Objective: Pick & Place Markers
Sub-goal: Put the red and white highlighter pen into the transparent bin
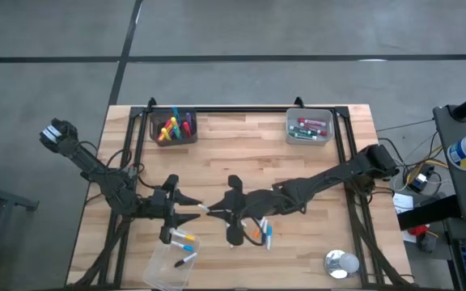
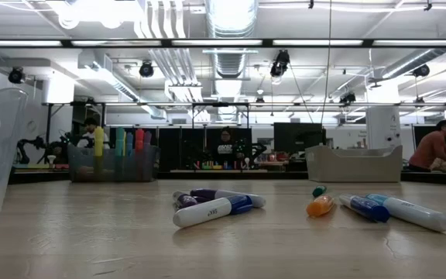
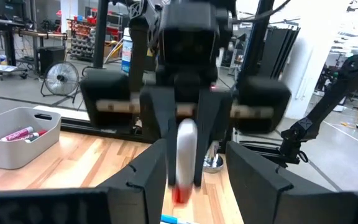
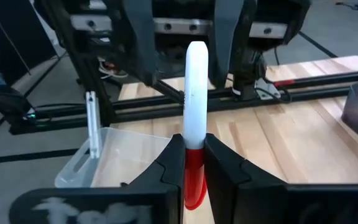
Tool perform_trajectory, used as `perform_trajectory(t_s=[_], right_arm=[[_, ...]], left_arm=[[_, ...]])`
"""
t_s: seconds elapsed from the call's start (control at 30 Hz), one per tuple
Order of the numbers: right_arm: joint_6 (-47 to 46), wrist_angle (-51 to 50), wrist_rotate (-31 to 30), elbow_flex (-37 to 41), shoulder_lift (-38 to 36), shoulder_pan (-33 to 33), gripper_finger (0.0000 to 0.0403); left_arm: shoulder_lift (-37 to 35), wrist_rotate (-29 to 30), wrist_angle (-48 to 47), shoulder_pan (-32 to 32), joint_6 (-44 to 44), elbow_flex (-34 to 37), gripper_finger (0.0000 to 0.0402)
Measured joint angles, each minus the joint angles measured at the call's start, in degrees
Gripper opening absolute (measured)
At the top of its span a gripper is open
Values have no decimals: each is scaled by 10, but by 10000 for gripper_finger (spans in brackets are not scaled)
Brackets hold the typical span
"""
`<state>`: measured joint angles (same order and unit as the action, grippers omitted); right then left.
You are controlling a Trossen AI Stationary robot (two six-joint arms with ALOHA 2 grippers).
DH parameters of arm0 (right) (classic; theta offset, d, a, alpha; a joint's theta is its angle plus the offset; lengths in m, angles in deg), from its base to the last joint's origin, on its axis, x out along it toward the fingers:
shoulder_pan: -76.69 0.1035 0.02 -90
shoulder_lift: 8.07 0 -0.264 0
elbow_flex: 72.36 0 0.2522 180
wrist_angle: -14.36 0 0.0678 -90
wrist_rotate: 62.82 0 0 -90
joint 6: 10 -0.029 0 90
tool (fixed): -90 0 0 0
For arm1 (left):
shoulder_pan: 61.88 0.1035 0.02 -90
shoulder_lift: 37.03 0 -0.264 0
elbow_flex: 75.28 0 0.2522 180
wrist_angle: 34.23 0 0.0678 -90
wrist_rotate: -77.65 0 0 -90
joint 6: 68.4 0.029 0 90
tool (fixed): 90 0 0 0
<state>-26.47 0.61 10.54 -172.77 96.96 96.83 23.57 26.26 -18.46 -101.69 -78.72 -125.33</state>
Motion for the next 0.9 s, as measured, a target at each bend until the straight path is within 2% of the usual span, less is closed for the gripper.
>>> perform_trajectory(t_s=[0.43,0.9], right_arm=[[14,25,2,1,10,-7,34],[11,22,5,1,10,-6,34]], left_arm=[[0,0,-10,3,0,0,149],[0,1,-10,5,6,0,19]])
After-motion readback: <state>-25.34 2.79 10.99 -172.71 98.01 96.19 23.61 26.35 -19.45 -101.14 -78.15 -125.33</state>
